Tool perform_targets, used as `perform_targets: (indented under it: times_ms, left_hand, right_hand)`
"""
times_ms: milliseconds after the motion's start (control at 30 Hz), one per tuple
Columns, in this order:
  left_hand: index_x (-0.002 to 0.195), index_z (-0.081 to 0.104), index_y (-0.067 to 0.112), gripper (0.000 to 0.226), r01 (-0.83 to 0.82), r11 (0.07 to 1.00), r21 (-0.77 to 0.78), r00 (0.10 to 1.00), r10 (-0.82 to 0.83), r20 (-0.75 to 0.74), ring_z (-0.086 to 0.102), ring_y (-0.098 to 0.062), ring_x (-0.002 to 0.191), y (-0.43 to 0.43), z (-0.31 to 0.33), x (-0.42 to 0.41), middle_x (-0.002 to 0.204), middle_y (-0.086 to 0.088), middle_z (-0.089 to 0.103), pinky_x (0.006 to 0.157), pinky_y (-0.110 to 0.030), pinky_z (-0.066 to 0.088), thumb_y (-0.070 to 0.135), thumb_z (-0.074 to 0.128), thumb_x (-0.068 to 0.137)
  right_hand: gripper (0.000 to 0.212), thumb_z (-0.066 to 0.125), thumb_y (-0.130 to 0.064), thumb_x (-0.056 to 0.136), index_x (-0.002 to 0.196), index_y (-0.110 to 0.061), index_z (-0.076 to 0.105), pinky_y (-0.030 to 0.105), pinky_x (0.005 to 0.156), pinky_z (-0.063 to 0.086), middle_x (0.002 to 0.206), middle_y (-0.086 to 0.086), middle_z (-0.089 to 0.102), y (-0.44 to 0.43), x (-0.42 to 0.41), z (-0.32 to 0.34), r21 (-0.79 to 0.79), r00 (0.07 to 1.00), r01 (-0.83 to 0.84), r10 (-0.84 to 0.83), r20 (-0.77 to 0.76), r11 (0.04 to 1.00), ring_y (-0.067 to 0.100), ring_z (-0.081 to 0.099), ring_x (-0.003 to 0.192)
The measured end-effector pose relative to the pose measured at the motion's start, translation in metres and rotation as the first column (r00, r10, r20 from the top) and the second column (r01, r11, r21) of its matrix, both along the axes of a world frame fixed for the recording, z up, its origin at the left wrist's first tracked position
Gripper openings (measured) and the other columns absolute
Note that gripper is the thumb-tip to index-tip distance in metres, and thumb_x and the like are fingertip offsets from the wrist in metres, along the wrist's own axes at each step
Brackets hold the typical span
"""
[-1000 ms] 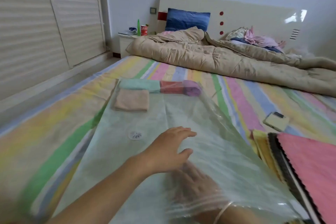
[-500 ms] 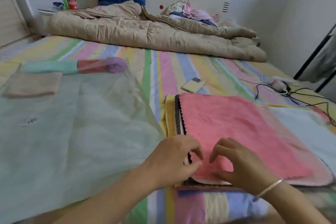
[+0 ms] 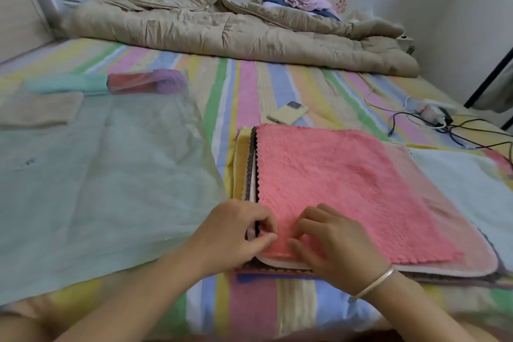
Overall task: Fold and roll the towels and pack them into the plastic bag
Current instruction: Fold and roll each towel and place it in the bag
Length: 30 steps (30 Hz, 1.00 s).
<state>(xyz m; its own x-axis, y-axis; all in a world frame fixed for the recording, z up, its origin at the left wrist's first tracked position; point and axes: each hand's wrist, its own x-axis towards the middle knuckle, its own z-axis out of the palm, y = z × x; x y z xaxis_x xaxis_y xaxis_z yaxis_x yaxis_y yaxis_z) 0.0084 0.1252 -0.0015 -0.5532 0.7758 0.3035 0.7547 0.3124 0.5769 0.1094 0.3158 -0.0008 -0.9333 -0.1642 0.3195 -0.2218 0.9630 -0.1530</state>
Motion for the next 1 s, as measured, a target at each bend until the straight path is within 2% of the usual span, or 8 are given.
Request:
perform_targets:
  times_ms: [100, 200, 333, 567, 700, 800, 900, 1000]
  left_hand:
    - [0.084, 0.067, 0.030, 0.024, 0.025, 0.999, -0.030, 0.999, -0.026, -0.043, 0.062, 0.001, 0.079, 0.000, 0.000, 0.002, 0.085, 0.017, 0.069, 0.074, -0.026, 0.049, 0.052, 0.063, 0.075]
    - [0.083, 0.062, 0.030, 0.024, 0.073, 0.987, -0.140, 0.969, -0.103, -0.225, 0.058, -0.002, 0.078, 0.000, 0.000, 0.009, 0.083, 0.015, 0.064, 0.074, -0.026, 0.045, 0.051, 0.063, 0.072]
    - [0.082, 0.062, 0.030, 0.017, 0.026, 0.986, -0.168, 0.969, -0.066, -0.236, 0.058, -0.002, 0.078, 0.000, 0.000, 0.011, 0.083, 0.015, 0.065, 0.071, -0.027, 0.047, 0.042, 0.058, 0.070]
    - [0.080, 0.067, 0.025, 0.008, -0.142, 0.990, -0.008, 0.970, 0.141, 0.198, 0.064, -0.007, 0.078, 0.014, 0.014, -0.006, 0.080, 0.010, 0.070, 0.076, -0.028, 0.051, 0.029, 0.074, 0.082]
    - [0.083, 0.068, 0.019, 0.013, -0.289, 0.953, 0.088, 0.872, 0.224, 0.436, 0.065, -0.011, 0.073, 0.028, 0.014, -0.028, 0.078, 0.000, 0.072, 0.074, -0.028, 0.050, 0.030, 0.075, 0.083]
    - [0.086, 0.068, 0.013, 0.009, -0.428, 0.900, 0.089, 0.756, 0.302, 0.581, 0.060, -0.012, 0.064, 0.042, 0.010, -0.045, 0.068, -0.001, 0.070, 0.070, -0.031, 0.047, 0.022, 0.070, 0.088]
    - [0.086, 0.065, 0.014, 0.006, -0.540, 0.840, 0.059, 0.696, 0.406, 0.592, 0.056, -0.017, 0.066, 0.058, 0.004, -0.062, 0.069, -0.002, 0.066, 0.068, -0.031, 0.043, 0.019, 0.065, 0.090]
    - [0.090, 0.063, 0.015, 0.006, -0.620, 0.782, 0.068, 0.680, 0.492, 0.544, 0.055, -0.017, 0.063, 0.072, 0.001, -0.077, 0.071, -0.003, 0.063, 0.064, -0.030, 0.043, 0.021, 0.061, 0.092]
  right_hand:
    - [0.035, 0.056, -0.067, 0.075, 0.074, -0.033, 0.063, 0.028, 0.047, 0.044, 0.078, -0.014, 0.058, -0.001, 0.004, -0.001, 0.043, 1.000, -0.006, 0.007, -0.024, 0.999, 0.011, 0.053, 0.071]
    - [0.025, 0.056, -0.055, 0.074, 0.073, -0.031, 0.063, 0.025, 0.043, 0.039, 0.076, -0.013, 0.059, 0.000, 0.007, -0.005, 0.104, 0.997, -0.029, 0.036, -0.072, 0.994, 0.014, 0.054, 0.066]
    - [0.026, 0.051, -0.044, 0.084, 0.069, -0.025, 0.061, 0.032, 0.039, 0.043, 0.068, -0.011, 0.059, -0.001, 0.010, -0.011, 0.056, 0.986, 0.018, -0.009, -0.165, 0.998, 0.015, 0.055, 0.058]
    - [0.014, 0.053, -0.040, 0.080, 0.082, -0.031, 0.062, 0.028, 0.041, 0.042, 0.071, -0.014, 0.062, 0.016, 0.023, -0.003, -0.029, 0.978, 0.134, -0.137, -0.160, 0.991, 0.012, 0.059, 0.062]
    - [0.006, 0.063, -0.029, 0.078, 0.083, -0.026, 0.066, 0.033, 0.047, 0.049, 0.073, -0.008, 0.066, 0.070, 0.033, 0.005, -0.062, 0.957, 0.270, -0.275, -0.094, 0.961, 0.022, 0.064, 0.066]
    - [0.021, 0.077, -0.012, 0.073, 0.090, -0.023, 0.071, 0.035, 0.061, 0.050, 0.079, -0.002, 0.069, 0.118, 0.037, 0.015, -0.096, 0.913, 0.406, -0.407, 0.011, 0.909, 0.026, 0.066, 0.073]
    - [0.028, 0.073, -0.010, 0.075, 0.096, -0.028, 0.069, 0.036, 0.072, 0.048, 0.085, -0.002, 0.068, 0.158, 0.034, 0.023, -0.154, 0.853, 0.520, -0.504, 0.134, 0.840, 0.026, 0.064, 0.083]
    - [0.037, 0.066, 0.004, 0.076, 0.090, -0.030, 0.067, 0.031, 0.078, 0.050, 0.092, -0.005, 0.070, 0.187, 0.017, 0.026, -0.420, 0.860, 0.498, -0.495, 0.125, 0.759, 0.012, 0.063, 0.084]
